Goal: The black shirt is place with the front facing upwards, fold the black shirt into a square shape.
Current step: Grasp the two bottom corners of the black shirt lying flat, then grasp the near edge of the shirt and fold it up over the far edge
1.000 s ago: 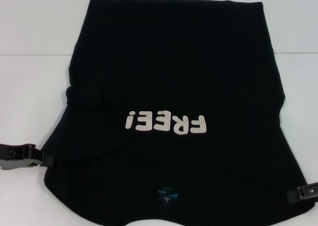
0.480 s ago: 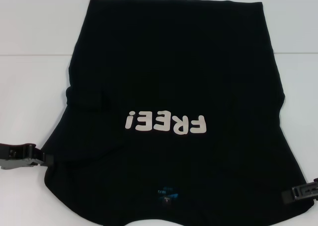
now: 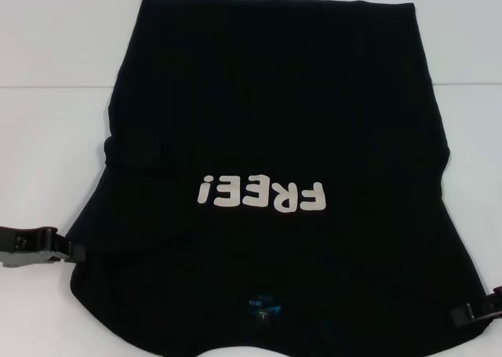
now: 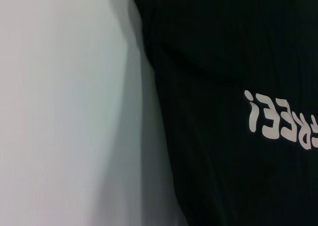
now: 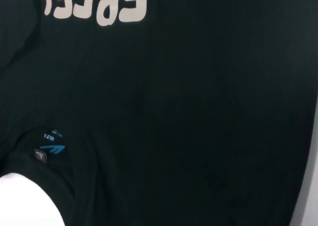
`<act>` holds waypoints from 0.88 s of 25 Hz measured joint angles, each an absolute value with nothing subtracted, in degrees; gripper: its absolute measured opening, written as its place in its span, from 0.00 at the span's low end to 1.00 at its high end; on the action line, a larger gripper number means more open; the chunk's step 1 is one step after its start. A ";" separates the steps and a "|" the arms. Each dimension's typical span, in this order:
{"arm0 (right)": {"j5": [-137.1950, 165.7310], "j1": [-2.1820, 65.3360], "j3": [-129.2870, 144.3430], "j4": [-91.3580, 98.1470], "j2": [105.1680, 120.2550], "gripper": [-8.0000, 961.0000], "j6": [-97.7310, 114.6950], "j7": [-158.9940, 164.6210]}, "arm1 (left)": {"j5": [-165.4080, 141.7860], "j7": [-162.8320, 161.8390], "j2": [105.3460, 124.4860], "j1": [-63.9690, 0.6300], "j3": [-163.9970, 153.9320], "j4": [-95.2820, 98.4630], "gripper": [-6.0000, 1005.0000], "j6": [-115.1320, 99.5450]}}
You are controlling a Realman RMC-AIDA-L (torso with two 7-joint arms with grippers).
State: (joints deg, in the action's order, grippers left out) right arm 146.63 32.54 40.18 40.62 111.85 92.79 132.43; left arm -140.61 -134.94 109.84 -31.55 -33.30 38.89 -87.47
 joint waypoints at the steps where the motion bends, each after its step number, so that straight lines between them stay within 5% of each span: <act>1: 146.65 32.56 40.18 40.69 111.89 0.72 92.79 132.43 | -140.59 -134.93 109.84 -31.55 -33.30 38.90 0.01 -87.55; 12: 146.66 32.80 40.16 40.88 111.74 0.18 92.79 132.45 | -140.44 -134.92 109.75 -31.55 -33.31 38.94 0.01 -87.80; 22: 146.58 33.29 40.28 40.95 110.27 0.05 96.33 130.27 | -139.58 -132.27 108.73 -31.32 -31.79 38.67 0.01 -93.61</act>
